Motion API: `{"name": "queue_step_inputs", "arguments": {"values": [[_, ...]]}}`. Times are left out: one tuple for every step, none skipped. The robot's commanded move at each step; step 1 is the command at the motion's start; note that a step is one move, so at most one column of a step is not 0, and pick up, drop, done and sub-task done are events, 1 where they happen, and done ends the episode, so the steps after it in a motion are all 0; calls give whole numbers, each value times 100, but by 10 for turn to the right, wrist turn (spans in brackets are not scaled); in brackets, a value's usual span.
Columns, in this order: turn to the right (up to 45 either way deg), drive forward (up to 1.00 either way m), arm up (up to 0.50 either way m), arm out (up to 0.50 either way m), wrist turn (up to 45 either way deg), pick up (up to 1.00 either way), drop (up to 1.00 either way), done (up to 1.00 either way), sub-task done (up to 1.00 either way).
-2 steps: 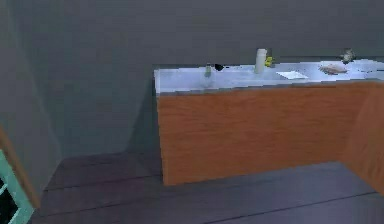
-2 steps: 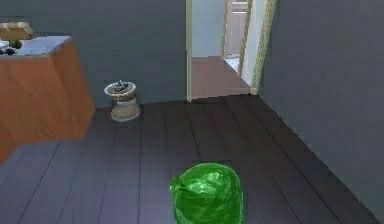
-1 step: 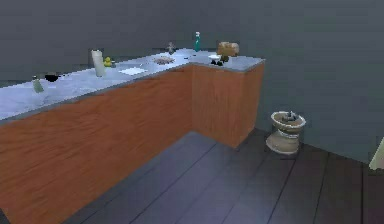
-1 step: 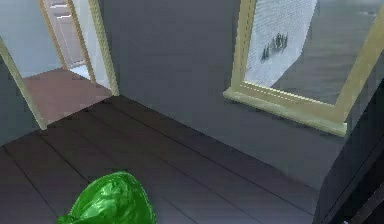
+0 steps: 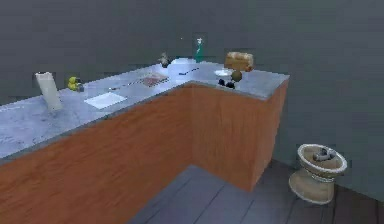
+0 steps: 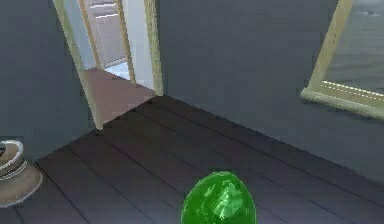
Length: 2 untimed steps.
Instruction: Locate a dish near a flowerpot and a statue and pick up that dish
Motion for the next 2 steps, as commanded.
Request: {"name": "queue_step_inputs", "arguments": {"values": [[210,0,0,0,0,0,0,0,0],[0,45,0,0,0,0,0,0,0]]}}
